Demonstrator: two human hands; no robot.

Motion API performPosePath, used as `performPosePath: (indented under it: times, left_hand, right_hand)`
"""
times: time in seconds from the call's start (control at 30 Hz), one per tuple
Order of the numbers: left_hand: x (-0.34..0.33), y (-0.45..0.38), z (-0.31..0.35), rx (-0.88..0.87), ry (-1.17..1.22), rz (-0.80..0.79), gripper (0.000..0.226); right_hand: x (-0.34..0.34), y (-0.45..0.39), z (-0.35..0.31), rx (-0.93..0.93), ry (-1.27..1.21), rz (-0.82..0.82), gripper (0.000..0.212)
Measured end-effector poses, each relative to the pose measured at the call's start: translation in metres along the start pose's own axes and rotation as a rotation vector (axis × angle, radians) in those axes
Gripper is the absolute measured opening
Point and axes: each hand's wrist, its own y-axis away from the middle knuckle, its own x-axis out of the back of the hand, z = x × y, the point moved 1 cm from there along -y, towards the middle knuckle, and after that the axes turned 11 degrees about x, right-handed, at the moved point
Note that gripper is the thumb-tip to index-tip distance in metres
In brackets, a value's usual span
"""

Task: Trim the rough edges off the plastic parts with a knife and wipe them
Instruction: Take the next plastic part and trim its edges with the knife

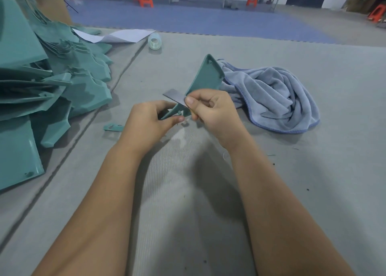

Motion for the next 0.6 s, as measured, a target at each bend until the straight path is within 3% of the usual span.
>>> performPosePath:
  times: [0.07, 0.17, 0.27, 0.33, 0.47, 0.6]
  left_hand:
    - [0.0, 0.002, 0.002, 0.001, -0.021, 0.0, 0.026]
    - [0.001, 0.006, 0.006, -0.008, -0.069, -0.006, 0.033]
    - [-0.001, 0.01, 0.013, -0.02, -0.15, 0.084, 0.025]
    - [-0.003, 0.009, 0.015, -0.083, -0.249, 0.172, 0.045]
    - [-0.002, -0.001, 0.008, -0.214, -0.412, 0.175, 0.038]
    - [-0.005, -0.001, 0.003, -0.272, -0.57, 0.094, 0.044]
  right_hand:
    - [0.004, -0.001, -0.001, -0.037, -0.23, 0.074, 0.024]
    - [0.023, -0.007, -0.001, -0.07, -0.587, 0.331, 0.02]
    - [0.04, -0.01, 0.002, -0.142, -0.716, 0.578, 0.026]
    - [0.045, -0.011, 0.005, -0.254, -0.732, 0.689, 0.03]
    - [0.046, -0.012, 0.012, -0.412, -0.726, 0.685, 0.037]
    - [0.04, -0.006, 0.017, -0.427, -0.57, 0.559, 0.02]
